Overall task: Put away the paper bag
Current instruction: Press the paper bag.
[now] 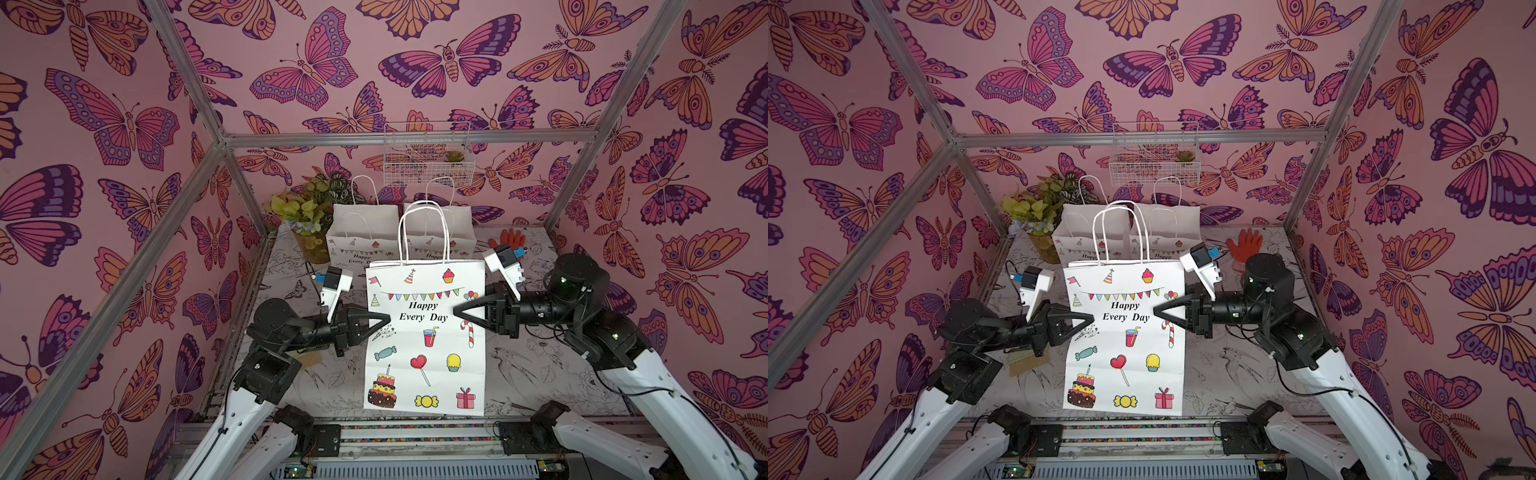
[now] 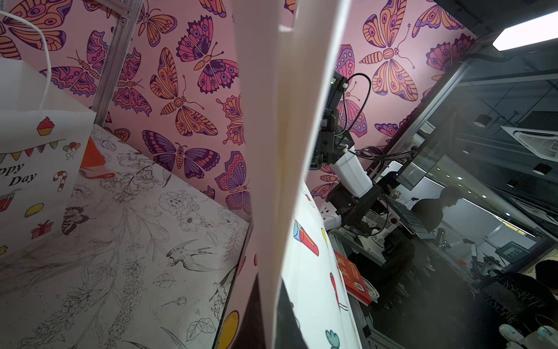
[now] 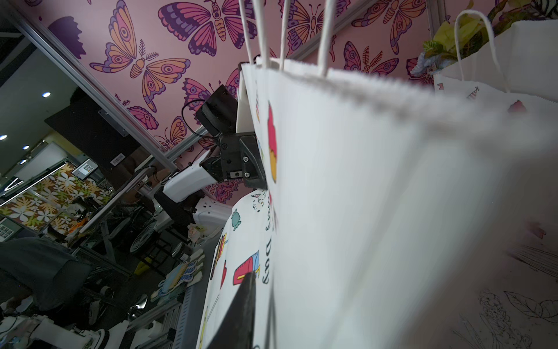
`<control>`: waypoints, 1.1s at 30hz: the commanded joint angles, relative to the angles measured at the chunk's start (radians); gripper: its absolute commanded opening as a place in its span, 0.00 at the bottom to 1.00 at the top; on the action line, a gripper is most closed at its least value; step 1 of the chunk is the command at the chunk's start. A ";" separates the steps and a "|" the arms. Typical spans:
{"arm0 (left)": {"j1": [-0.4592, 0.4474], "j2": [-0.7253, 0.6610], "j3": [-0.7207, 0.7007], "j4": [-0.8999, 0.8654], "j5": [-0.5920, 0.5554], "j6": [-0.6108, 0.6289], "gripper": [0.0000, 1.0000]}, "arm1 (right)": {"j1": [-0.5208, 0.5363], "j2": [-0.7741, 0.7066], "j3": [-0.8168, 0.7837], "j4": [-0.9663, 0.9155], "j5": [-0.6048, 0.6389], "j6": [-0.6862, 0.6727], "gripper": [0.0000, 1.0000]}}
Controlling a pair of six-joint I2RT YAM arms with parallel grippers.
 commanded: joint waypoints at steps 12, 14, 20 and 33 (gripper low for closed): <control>0.005 -0.003 0.005 0.032 0.022 0.015 0.40 | 0.002 0.006 0.052 -0.014 0.015 -0.031 0.00; 0.005 -0.003 0.004 0.030 0.051 0.014 0.58 | 0.000 0.023 0.079 -0.033 0.009 -0.051 0.00; 0.005 0.006 -0.005 0.031 0.102 0.021 0.63 | -0.008 0.069 0.148 -0.061 -0.030 -0.075 0.00; 0.005 0.024 -0.014 0.030 0.124 0.026 0.03 | -0.010 0.078 0.185 -0.100 -0.078 -0.103 0.00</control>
